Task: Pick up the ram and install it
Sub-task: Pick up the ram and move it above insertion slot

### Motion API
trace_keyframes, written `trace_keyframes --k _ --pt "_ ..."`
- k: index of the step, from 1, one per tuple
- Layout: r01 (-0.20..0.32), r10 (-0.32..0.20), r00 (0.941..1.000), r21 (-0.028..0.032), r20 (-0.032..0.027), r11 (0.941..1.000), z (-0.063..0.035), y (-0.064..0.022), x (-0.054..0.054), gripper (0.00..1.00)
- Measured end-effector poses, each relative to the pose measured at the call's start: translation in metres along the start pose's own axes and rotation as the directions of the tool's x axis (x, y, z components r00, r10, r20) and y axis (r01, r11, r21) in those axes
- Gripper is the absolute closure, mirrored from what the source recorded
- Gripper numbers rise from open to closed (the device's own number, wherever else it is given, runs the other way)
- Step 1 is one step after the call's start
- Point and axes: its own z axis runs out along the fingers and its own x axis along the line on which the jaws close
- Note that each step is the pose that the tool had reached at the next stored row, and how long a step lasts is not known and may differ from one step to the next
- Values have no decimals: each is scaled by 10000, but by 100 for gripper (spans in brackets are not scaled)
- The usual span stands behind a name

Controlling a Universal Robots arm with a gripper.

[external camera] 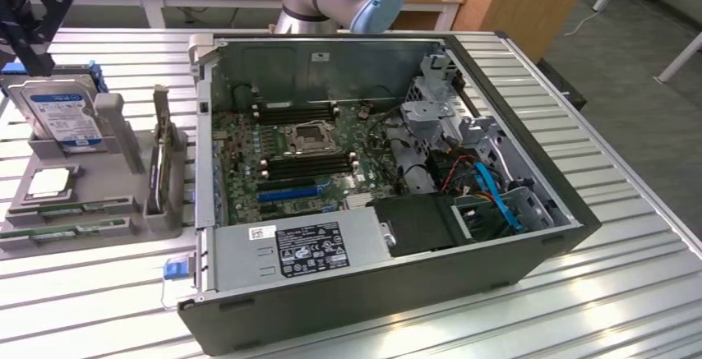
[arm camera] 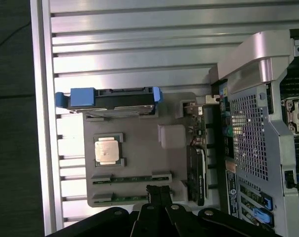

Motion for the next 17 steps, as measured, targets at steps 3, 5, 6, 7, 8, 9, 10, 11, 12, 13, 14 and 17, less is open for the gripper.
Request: trace_keyframes --k 3,5,6,7,8,9,10,11,12,13,14,17 --pt "0 0 10000 0 0 10000 0 0 2 90" --pt "0 0 10000 0 0 10000 0 0 2 90" --pt "0 0 10000 0 0 10000 0 0 2 90" --pt "-1 1 10000 -1 0 10000 0 0 3 90" --pt "-67 67 10000 -2 4 10000 0 0 2 90" --pt "-212 212 9998 1 10 9998 1 -1 2 90" --pt "-315 315 9995 3 13 9995 1 -1 2 90" --pt "-315 315 9995 4 14 9995 1 -1 3 90" --pt "-236 236 9997 2 11 9997 1 -2 4 90" --pt "-59 59 10000 -1 2 10000 2 -1 4 90" --pt "70 -70 10000 -4 -2 10000 3 -2 8 90" --pt "104 -104 9999 10 -4 9999 5 -5 16 90"
